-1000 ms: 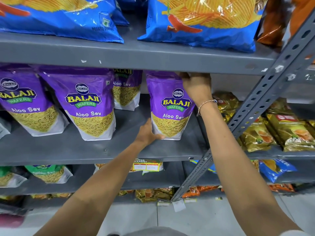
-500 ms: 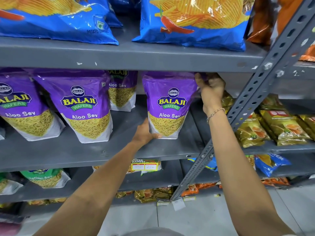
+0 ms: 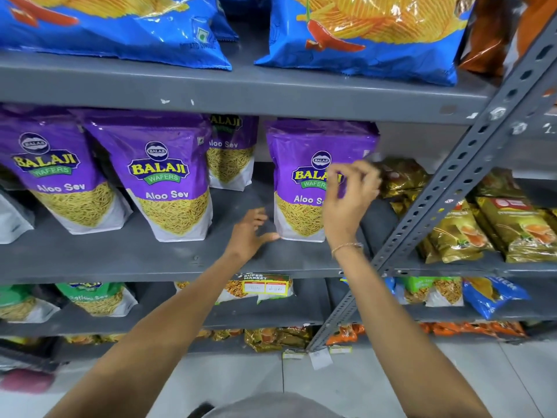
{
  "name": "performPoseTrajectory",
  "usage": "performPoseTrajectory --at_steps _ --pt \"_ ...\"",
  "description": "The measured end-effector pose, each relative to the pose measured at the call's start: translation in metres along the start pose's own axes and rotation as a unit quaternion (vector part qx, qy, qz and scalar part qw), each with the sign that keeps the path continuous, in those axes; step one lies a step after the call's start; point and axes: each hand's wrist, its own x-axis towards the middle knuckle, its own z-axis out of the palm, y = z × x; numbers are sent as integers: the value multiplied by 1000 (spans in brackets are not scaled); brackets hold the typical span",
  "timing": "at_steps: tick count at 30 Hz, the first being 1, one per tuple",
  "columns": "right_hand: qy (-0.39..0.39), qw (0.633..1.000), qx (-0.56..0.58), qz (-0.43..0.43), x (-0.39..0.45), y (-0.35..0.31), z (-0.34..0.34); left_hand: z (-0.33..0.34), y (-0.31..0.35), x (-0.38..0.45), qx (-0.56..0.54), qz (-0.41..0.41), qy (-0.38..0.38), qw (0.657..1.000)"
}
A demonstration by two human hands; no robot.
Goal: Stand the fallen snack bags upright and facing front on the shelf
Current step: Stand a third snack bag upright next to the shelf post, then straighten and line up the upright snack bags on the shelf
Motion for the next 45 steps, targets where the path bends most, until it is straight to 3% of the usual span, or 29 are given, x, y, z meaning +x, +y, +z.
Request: performPoseTrajectory --at_steps 3,6,8,11,14,17,20,27,36,45 --pt "-157 982 109 -2 -55 -20 22 -40 -17 -26 -7 5 140 990" --pt "-303 936 154 89 -89 -37 49 -81 -33 -60 -17 6 318 948" --pt "-375 899 162 156 -100 -46 72 -108 -44 -70 -38 -1 384 923" --pt "-468 833 159 249 -109 -51 102 -146 -55 -58 -48 -18 361 931" --pt "-537 776 150 295 -115 -57 129 -176 -62 -39 -57 -23 228 972" --pt "-534 776 142 303 -122 -60 148 -192 -71 -28 8 -46 112 993" --pt "-516 785 154 307 -131 -65 158 -206 -80 -20 19 -76 58 995" --pt "-478 774 222 351 -132 -51 149 -195 -77 -14 29 -58 58 996" --pt "-437 781 212 392 -112 -17 108 -143 -49 -5 19 -9 16 1000" --pt "-431 790 198 390 -112 -16 104 -139 -53 -2 16 -11 10 1000"
